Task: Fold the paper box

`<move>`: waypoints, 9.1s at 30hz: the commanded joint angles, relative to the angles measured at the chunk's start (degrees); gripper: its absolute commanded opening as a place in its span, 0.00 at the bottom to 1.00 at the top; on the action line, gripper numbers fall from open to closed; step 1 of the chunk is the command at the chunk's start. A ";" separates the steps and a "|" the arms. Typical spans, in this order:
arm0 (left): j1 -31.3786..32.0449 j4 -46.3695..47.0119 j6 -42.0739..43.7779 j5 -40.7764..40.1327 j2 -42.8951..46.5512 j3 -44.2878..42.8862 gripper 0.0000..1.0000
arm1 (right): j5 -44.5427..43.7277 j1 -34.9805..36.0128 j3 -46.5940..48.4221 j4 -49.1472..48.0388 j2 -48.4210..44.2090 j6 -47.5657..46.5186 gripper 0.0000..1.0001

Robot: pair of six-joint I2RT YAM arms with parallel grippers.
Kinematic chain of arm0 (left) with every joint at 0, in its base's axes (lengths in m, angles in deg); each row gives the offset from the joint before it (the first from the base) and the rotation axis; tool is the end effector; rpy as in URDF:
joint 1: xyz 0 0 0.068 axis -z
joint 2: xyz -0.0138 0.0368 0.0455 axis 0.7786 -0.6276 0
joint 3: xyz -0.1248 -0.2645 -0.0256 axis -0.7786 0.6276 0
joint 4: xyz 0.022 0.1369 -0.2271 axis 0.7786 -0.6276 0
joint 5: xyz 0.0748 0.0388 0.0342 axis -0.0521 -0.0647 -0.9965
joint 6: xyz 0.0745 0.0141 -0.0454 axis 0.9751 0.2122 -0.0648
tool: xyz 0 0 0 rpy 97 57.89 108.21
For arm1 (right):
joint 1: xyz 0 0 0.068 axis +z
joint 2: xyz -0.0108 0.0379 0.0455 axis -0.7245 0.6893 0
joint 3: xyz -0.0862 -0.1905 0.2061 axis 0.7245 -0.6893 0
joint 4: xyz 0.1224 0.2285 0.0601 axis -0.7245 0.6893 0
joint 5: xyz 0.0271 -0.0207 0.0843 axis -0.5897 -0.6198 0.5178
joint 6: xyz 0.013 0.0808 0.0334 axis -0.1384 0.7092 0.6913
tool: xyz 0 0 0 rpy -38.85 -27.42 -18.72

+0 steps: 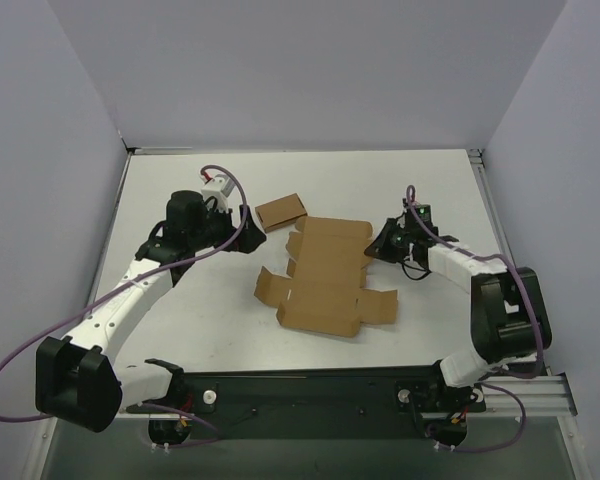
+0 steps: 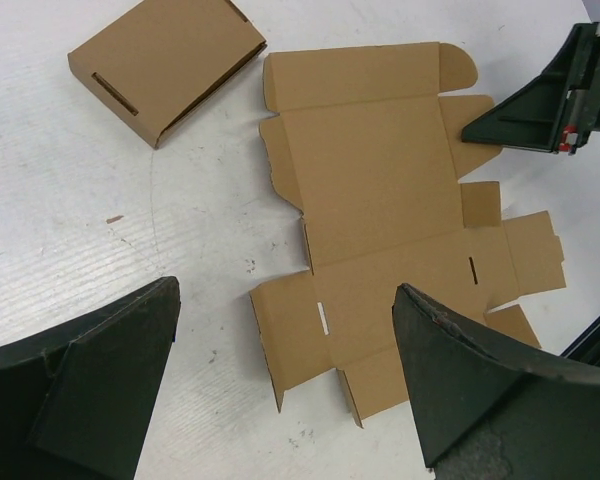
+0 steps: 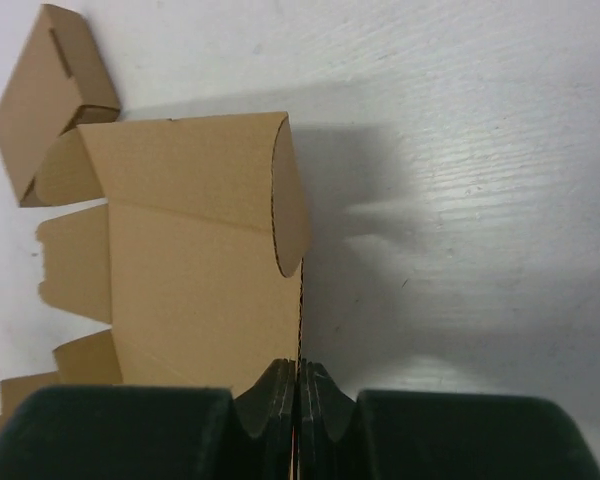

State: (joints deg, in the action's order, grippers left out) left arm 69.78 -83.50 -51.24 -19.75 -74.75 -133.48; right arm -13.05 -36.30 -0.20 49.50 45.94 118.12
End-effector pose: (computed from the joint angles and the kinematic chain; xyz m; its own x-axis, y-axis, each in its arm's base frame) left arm 0.2819 -0.1222 0.2929 -0.6087 -0.0752 -0.7898 0.4164 0.8170 -0.3988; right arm 0.3534 0.0944 0.1725 -0.7507 0.3716 -0.5463 -0.0763 0.7725 0.6304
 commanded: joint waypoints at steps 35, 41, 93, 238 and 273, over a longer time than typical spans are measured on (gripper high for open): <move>1.46 33.15 -30.32 4.56 15.37 26.55 0.97 | -3.36 0.24 -0.07 -6.87 -43.64 6.79 0.00; 11.39 47.48 -43.58 -6.41 15.91 37.10 0.97 | -9.15 1.82 -3.85 -10.56 -47.24 10.31 0.00; 16.09 51.04 -43.53 -12.14 6.93 30.44 0.02 | -27.88 10.17 -8.96 -2.84 -56.04 3.59 0.75; 3.67 -0.85 6.76 2.88 -12.58 -6.05 0.36 | -6.17 14.57 -13.17 -19.70 -28.88 -8.58 0.00; 19.04 8.99 22.84 -6.07 -3.18 5.11 0.00 | -14.79 21.76 -3.67 1.41 -34.06 12.64 0.64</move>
State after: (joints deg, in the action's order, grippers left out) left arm 84.19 -81.23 -30.06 -16.60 -82.75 -131.90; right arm -21.48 -15.95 -4.26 51.90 15.18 104.16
